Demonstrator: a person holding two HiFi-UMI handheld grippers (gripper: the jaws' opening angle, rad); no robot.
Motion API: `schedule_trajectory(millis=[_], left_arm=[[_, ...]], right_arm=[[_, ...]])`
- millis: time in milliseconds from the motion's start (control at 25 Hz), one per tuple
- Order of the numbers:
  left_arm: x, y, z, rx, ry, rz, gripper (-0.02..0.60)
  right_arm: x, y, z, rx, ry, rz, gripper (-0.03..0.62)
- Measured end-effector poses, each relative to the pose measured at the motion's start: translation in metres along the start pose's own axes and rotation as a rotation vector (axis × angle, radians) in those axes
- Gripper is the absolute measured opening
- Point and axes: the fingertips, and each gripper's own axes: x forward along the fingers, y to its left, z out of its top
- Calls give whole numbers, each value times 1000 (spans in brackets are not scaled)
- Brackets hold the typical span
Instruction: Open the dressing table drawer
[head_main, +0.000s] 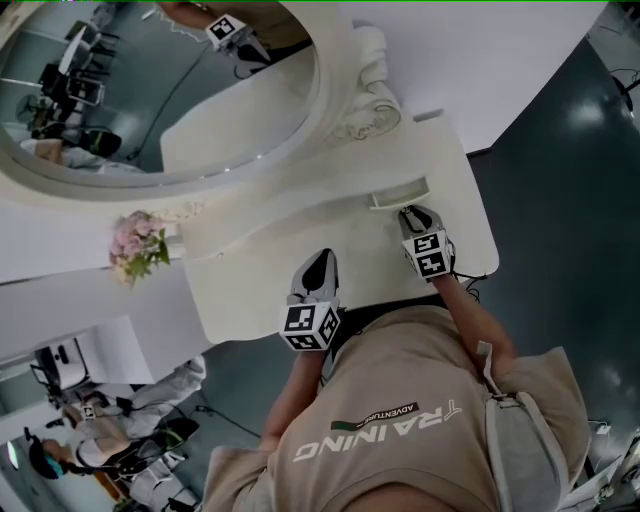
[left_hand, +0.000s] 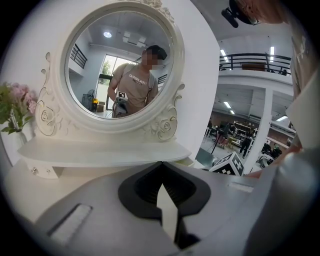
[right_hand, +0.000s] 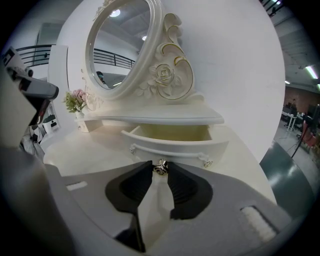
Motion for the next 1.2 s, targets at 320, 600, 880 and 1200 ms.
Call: schedule_trajectory(millis=[320, 600, 880, 1200], left_arm=[[-3, 0, -2, -1, 1, -12, 18], [-6, 3, 1, 1, -5, -29, 18], [-11, 10, 13, 7, -27, -49, 18], [-17, 23, 33, 23, -64, -47, 18]], right_arm=[[-10, 3, -9, 1, 6, -3, 100], [-26, 8, -24, -3, 52, -11, 126], [-60, 27, -20, -30, 64, 18, 35], [-86, 38, 36, -78, -29, 58, 2]])
